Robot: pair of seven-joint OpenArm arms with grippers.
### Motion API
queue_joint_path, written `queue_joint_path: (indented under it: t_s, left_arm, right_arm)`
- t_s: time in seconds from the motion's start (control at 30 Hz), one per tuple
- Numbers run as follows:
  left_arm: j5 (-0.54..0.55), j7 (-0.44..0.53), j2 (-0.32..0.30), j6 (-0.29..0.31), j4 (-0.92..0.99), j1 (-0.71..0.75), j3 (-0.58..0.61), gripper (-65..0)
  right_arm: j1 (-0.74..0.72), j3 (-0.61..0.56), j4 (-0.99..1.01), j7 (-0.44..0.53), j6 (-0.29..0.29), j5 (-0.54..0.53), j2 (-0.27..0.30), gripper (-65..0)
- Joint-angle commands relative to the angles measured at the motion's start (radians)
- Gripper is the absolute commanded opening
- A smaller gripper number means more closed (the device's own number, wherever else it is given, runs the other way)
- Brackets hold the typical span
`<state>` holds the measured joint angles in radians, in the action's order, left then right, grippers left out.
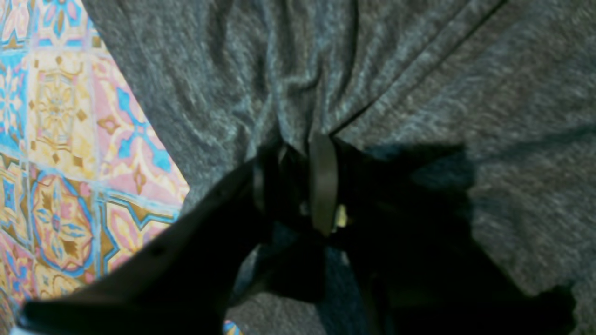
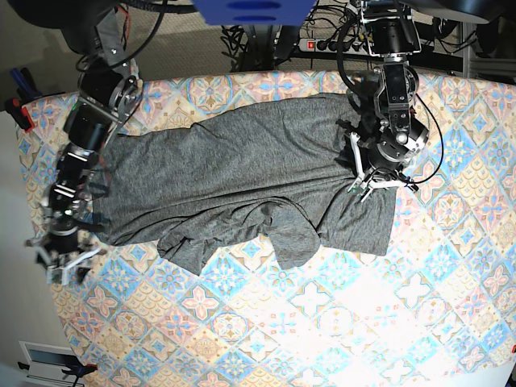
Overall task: Layout the t-shirt on the table in an organized manner, then fold the t-shirt properly
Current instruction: 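Drag the shirt edge with the right gripper away from the left gripper, then pull the held shirt edge with the left gripper away from the right gripper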
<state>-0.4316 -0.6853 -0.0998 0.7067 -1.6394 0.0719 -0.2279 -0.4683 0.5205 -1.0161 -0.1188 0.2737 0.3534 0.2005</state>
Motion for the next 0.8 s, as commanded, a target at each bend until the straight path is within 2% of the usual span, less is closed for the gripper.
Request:
queue_joint_path:
  t_s: [0.0,0.23,0.47,0.6,0.77]
  left_arm:
    - [0.003,0.016,-0.005,-0.009,-0.02,-0.016,-0.001,-53.5]
    - [0.012,0.017,0.002,-0.009,-0.034,-0.054,-0.038,-53.6]
    - [0.015,0.017,0.067,-0.009,-0.204,-0.083,-0.074,-53.6]
    - [0.015,0.016,0.082,-0.009,-0.18,-0.174,-0.041,-53.6]
    - [0.015,0.017,0.099,-0.009,-0.006,-0.32,-0.02,-53.6]
  right_arm:
    - [0.004,0.0,-0.042,0.011,-0.006,-0.004,0.007,-32.7]
    - [0.098,0.01,-0.188,0.003,-0.007,-0.003,0.007,-32.7]
    - [0.15,0.151,-0.243,-0.075,-0.006,-0.001,0.007,-32.7]
    - [0.202,0.186,-0.241,-0.109,-0.006,-0.001,0.009,-32.7]
    - [0.268,0.188,-0.241,-0.109,-0.006,-0.001,0.009,-32.7]
